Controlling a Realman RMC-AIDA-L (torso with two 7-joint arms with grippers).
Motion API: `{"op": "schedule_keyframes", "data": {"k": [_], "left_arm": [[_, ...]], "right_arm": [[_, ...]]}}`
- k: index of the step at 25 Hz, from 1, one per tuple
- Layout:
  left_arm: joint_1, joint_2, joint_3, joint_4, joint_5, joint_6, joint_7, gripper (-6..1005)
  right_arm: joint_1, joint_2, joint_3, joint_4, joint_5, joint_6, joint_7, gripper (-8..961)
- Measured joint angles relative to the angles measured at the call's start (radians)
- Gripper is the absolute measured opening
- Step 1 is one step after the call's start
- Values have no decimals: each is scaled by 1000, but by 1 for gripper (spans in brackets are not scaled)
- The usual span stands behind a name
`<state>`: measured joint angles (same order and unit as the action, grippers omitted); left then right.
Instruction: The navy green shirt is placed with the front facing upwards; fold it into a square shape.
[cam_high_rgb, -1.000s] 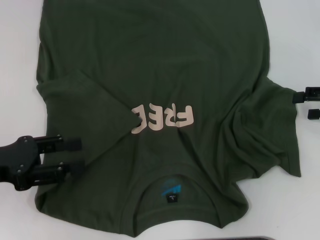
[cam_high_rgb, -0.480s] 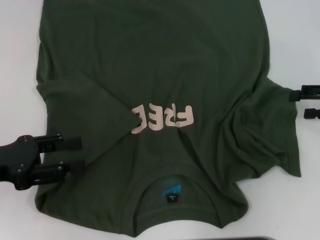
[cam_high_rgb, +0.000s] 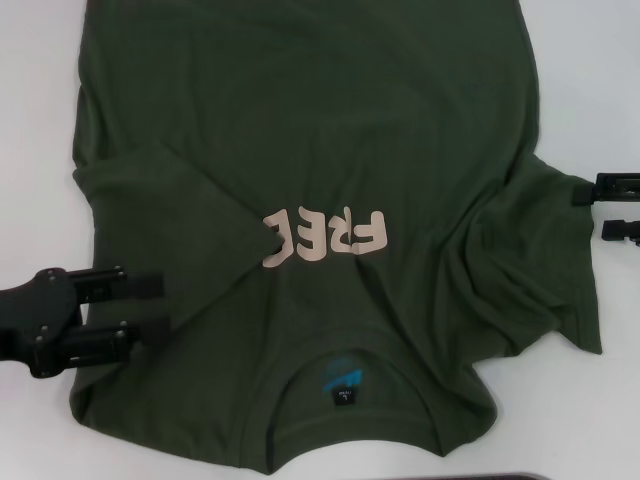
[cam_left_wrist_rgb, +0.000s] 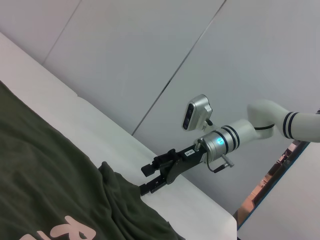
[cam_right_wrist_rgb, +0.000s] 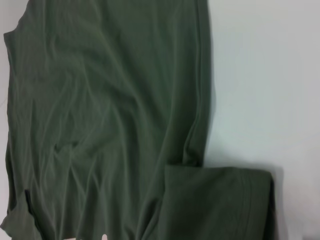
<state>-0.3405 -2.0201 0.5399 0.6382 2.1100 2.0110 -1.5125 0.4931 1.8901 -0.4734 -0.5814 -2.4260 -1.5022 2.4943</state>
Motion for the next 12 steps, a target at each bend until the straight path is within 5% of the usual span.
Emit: {"op": "schedule_keyframes", "data": {"k": [12], "left_arm": [[0,0,0,0,1,0,0,667]], "right_arm": [[8,3,-1,0,3,1,0,913]]}}
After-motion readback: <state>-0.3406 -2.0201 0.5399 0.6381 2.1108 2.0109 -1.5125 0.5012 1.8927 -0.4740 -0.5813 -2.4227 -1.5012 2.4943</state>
